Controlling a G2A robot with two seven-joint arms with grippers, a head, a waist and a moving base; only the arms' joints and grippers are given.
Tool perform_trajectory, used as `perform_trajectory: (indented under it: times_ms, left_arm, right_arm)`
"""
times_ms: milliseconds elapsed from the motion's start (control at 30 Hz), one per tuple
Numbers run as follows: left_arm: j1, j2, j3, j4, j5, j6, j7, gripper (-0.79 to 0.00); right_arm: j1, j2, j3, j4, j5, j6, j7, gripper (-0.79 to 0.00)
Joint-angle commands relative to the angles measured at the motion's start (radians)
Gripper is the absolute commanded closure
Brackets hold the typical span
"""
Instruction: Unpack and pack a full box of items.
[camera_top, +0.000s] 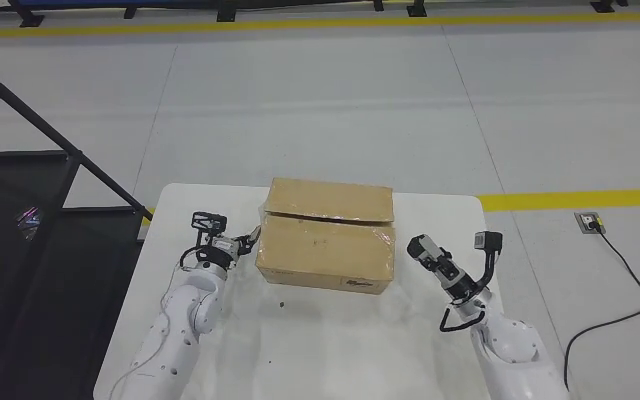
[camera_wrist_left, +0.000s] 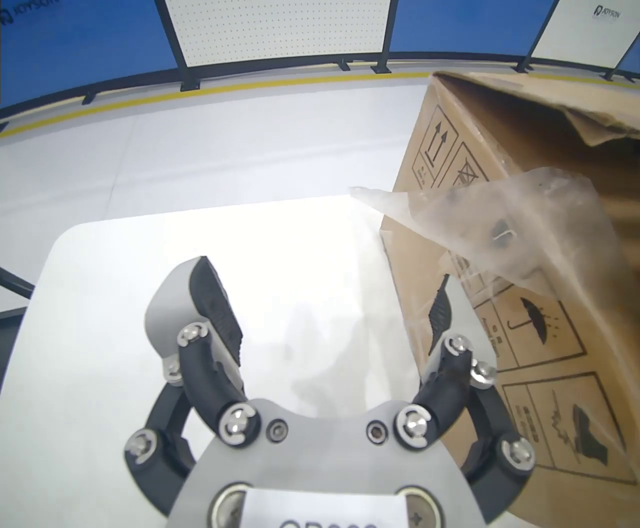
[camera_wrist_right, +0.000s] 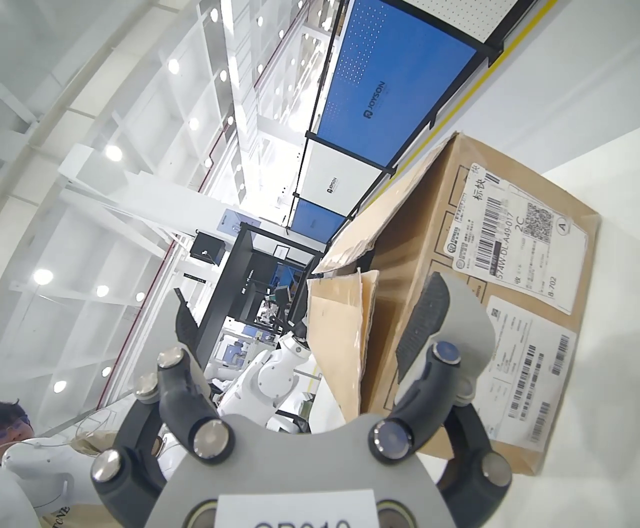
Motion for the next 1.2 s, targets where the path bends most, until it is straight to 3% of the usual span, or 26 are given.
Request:
perform_trajectory:
  times_ms: [0,500,900,1167]
  left_arm:
    - [-0.026,-0.007,0.022,0.040,0.009,0.008,0.012,-0.785]
    - [-0.130,-0.043,0.063,0.192,-0.043,0.032,0.099,-0.785]
    - [-0.089,-0.033,0.011,0.134,-0.069,0.011,0.124,-0.785]
    - [-0.075,-0.030,0.022,0.156,-0.003,0.019,0.099,-0.785]
  right_arm:
    - [-0.018,0.003,0.008,-0.016,-0.002,0.001,-0.006,-0.785]
    - [-0.059,0.018,0.020,-0.055,-0.007,0.006,-0.035,-0.785]
    - [-0.057,0.027,0.012,-0.051,0.005,0.002,-0.037,-0.785]
    - [-0.054,0.032,0.007,-0.039,0.019,-0.003,-0.033,-0.785]
